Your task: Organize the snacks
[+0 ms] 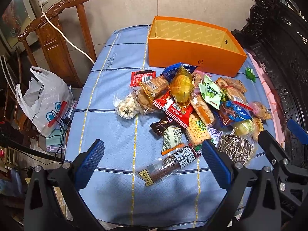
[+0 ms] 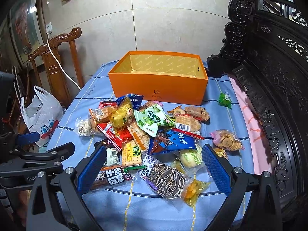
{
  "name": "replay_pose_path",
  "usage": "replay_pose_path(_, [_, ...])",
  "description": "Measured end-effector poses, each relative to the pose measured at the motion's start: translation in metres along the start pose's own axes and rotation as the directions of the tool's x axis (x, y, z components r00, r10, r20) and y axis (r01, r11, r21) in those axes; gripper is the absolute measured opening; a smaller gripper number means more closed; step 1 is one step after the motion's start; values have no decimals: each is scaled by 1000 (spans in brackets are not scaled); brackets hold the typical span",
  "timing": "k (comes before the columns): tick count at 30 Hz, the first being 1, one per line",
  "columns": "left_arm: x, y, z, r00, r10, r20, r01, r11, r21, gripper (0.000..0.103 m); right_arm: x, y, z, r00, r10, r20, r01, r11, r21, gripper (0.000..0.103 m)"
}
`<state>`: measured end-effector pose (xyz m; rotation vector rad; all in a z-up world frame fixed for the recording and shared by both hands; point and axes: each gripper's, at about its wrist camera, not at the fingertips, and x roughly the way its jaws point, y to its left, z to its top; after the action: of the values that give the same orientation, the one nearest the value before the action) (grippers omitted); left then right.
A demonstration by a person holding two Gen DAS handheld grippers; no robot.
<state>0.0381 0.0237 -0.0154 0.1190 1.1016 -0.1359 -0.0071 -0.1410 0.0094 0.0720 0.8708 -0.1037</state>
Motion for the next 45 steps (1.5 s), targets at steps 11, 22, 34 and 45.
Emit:
replay_pose_path(11, [6,1,5,1000,-7,-8,7,1000,6,99,6,2,3,1000,-1,-7,1,1000,0,99])
replay_pose_path(22, [30,29,6,997,-52,-54,47,995,-90,99,16,-34,-4,1000,16,-7,-15,991,132,99])
replay_pose_path(34, [112,71,21,985,-39,-169,33,999,-34,99,50,-68,-47,998,-26,-50,36,975,221,99])
replay_pose_path(45, [128,42,88,991,-109,-82,118,985,123,99,52,-97,-50,989,-26,-146,78,930,360,99])
